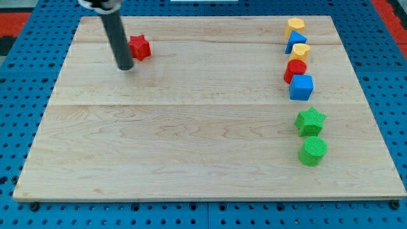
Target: Push red star towards the bottom center
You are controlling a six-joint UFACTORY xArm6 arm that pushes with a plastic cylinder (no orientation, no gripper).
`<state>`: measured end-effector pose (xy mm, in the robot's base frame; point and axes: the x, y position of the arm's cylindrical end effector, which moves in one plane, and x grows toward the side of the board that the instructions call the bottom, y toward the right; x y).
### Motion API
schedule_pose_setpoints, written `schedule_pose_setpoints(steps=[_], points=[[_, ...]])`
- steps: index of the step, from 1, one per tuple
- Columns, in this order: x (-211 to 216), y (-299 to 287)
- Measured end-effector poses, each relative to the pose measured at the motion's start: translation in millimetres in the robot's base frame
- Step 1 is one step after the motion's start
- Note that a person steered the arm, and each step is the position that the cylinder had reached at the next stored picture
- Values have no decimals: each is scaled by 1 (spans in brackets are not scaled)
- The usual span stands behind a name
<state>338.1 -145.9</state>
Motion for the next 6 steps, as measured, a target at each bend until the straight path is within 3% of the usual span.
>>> schedule_pose_setpoints(steps=[1,2,3,4,5,6], points=[[-53,-65],[-74,-18],[-22,59],[66,109],[125,167],[116,89]])
